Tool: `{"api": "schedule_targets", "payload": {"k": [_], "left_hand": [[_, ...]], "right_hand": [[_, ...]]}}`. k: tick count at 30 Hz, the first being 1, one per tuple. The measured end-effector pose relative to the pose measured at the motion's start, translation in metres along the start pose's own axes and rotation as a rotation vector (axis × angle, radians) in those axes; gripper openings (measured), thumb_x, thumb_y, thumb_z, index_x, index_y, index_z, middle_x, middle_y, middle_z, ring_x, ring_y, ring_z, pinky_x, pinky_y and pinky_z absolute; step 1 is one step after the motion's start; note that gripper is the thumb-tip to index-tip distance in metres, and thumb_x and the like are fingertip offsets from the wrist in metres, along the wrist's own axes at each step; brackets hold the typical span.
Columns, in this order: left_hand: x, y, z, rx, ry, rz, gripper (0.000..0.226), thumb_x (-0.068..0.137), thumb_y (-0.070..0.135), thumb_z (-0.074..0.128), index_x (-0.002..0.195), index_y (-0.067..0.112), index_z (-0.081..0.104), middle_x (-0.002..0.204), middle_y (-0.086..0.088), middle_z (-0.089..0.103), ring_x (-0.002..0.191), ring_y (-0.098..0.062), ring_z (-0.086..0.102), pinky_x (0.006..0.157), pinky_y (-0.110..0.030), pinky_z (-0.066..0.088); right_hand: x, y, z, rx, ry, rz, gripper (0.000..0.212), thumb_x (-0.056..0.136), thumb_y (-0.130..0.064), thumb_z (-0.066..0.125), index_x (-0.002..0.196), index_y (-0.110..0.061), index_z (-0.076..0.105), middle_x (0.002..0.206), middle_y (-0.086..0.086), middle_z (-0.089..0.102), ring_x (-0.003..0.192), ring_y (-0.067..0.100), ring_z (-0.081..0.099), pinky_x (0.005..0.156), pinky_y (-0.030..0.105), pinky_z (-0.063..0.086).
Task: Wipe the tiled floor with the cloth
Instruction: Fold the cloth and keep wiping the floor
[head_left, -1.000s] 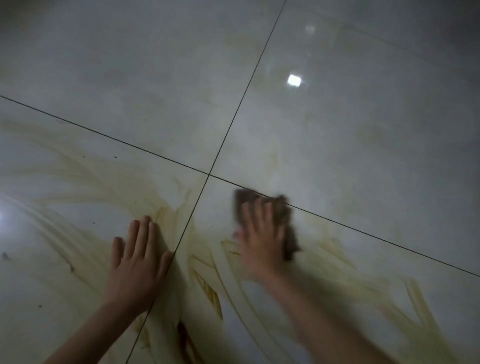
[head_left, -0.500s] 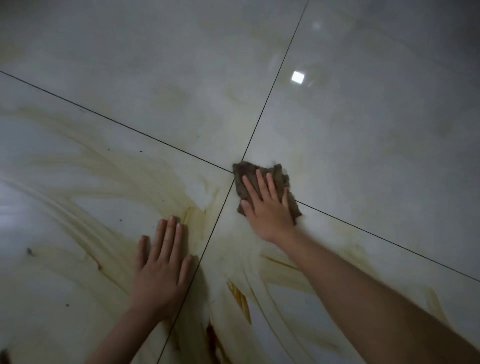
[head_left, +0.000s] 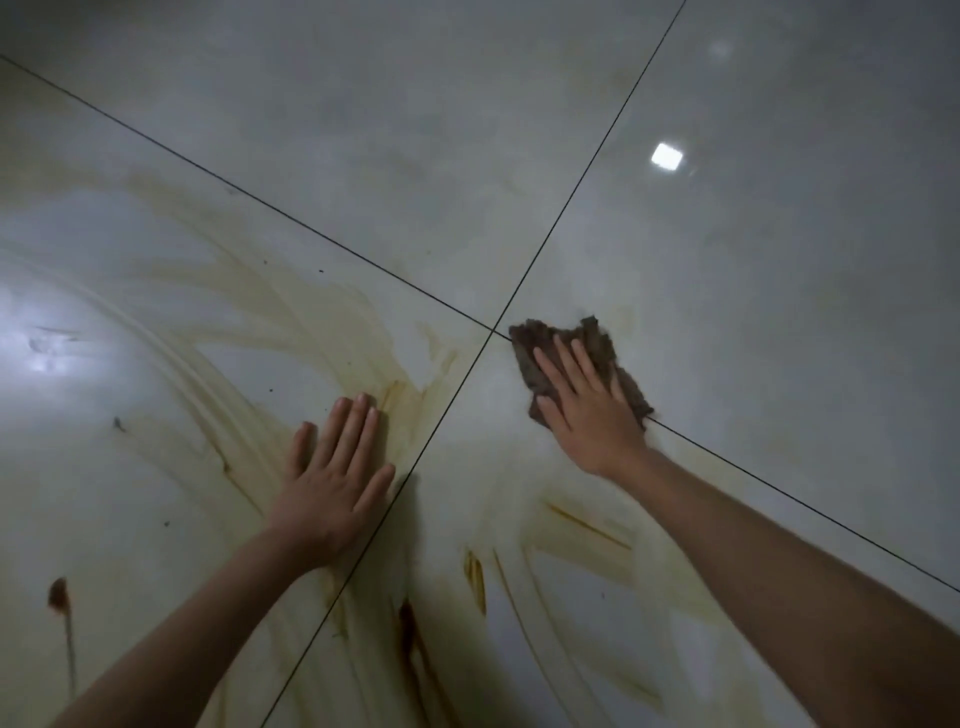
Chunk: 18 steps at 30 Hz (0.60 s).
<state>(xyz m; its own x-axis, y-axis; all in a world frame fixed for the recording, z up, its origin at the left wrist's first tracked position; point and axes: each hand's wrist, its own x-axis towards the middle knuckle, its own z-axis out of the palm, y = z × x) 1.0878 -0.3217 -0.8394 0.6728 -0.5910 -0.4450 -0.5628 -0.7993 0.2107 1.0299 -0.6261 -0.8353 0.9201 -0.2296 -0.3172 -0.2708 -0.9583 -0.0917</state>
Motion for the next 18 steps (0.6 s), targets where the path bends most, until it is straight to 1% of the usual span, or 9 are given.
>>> {"api": "schedule_targets", "payload": {"k": [2, 5, 7, 8, 11, 14, 15, 17, 18], "left_hand": [[-0.001, -0.001, 0.001, -0.005, -0.025, 0.004, 0.079, 0.078, 0.062, -0.026, 0.141, 0.016, -0.034, 0.146, 0.003, -0.047, 0.135, -0.011, -0.042, 0.11, -0.034, -0.029], [0.001, -0.001, 0.0, 0.018, -0.061, 0.002, 0.079, 0.077, 0.063, -0.026, 0.139, 0.015, -0.038, 0.143, 0.004, -0.051, 0.133, -0.012, -0.045, 0.108, -0.035, -0.032], [0.002, 0.002, -0.005, 0.013, -0.113, -0.001, 0.082, 0.075, 0.065, -0.027, 0.137, 0.014, -0.041, 0.141, 0.002, -0.053, 0.131, -0.012, -0.048, 0.107, -0.036, -0.033], [0.002, 0.003, -0.007, 0.01, -0.129, -0.006, 0.085, 0.072, 0.067, -0.028, 0.137, 0.013, -0.041, 0.141, 0.001, -0.053, 0.13, -0.012, -0.049, 0.107, -0.036, -0.033], [0.004, 0.005, -0.012, 0.014, -0.153, -0.022, 0.09, 0.065, 0.073, -0.033, 0.134, 0.016, -0.042, 0.139, 0.003, -0.053, 0.129, -0.01, -0.049, 0.109, -0.037, -0.03], [0.004, 0.008, -0.016, 0.033, -0.199, -0.031, 0.09, 0.066, 0.076, -0.026, 0.133, 0.019, -0.043, 0.137, 0.005, -0.055, 0.129, -0.012, -0.049, 0.111, -0.04, -0.027], [0.004, 0.008, -0.018, 0.048, -0.216, -0.036, 0.09, 0.065, 0.077, -0.024, 0.132, 0.019, -0.043, 0.136, 0.004, -0.055, 0.129, -0.014, -0.049, 0.111, -0.04, -0.027], [0.005, 0.012, -0.022, 0.071, -0.257, -0.057, 0.095, 0.061, 0.079, -0.025, 0.131, 0.018, -0.044, 0.135, 0.0, -0.056, 0.129, -0.018, -0.048, 0.111, -0.042, -0.026], [0.006, 0.014, -0.023, 0.086, -0.274, -0.068, 0.097, 0.059, 0.08, -0.025, 0.13, 0.017, -0.045, 0.134, -0.002, -0.056, 0.129, -0.021, -0.048, 0.111, -0.044, -0.025]], "right_hand": [[-0.025, -0.036, 0.019, -0.048, 0.052, 0.01, 0.059, 0.103, -0.038, 0.023, 0.156, -0.02, 0.004, 0.163, 0.006, -0.006, 0.149, 0.026, -0.01, 0.116, 0.051, 0.01], [-0.11, -0.082, 0.053, -0.097, 0.059, -0.478, 0.059, 0.094, -0.038, 0.035, 0.15, -0.018, 0.032, 0.159, 0.008, 0.022, 0.148, 0.03, 0.016, 0.11, 0.058, 0.03], [-0.124, -0.065, 0.05, -0.146, -0.038, -0.785, 0.058, 0.092, -0.044, 0.04, 0.148, -0.029, 0.035, 0.159, -0.003, 0.025, 0.148, 0.019, 0.019, 0.116, 0.051, 0.024], [-0.113, -0.049, 0.042, -0.211, -0.022, -0.829, 0.057, 0.091, -0.043, 0.046, 0.146, -0.03, 0.039, 0.157, -0.004, 0.03, 0.146, 0.017, 0.024, 0.117, 0.049, 0.025], [-0.063, -0.002, 0.016, -0.093, 0.068, -0.466, 0.058, 0.091, -0.028, 0.063, 0.144, -0.017, 0.043, 0.151, 0.007, 0.039, 0.14, 0.028, 0.035, 0.103, 0.051, 0.043], [-0.033, 0.044, -0.001, -0.035, -0.042, -0.116, 0.057, 0.105, -0.034, 0.03, 0.151, -0.026, -0.002, 0.162, 0.004, -0.006, 0.146, 0.018, -0.013, 0.118, 0.043, 0.013], [-0.032, 0.044, 0.0, -0.013, -0.081, -0.055, 0.056, 0.105, -0.037, 0.022, 0.152, -0.027, -0.007, 0.162, 0.003, -0.011, 0.146, 0.016, -0.018, 0.118, 0.041, 0.006], [-0.047, 0.019, 0.009, 0.007, -0.037, 0.017, 0.056, 0.105, -0.036, 0.021, 0.154, -0.018, 0.0, 0.162, 0.01, -0.003, 0.149, 0.026, -0.007, 0.118, 0.046, 0.015], [-0.066, 0.001, 0.019, -0.022, 0.031, -0.031, 0.056, 0.103, -0.034, 0.025, 0.154, -0.013, 0.014, 0.161, 0.015, 0.012, 0.149, 0.033, 0.008, 0.113, 0.05, 0.027]]}}
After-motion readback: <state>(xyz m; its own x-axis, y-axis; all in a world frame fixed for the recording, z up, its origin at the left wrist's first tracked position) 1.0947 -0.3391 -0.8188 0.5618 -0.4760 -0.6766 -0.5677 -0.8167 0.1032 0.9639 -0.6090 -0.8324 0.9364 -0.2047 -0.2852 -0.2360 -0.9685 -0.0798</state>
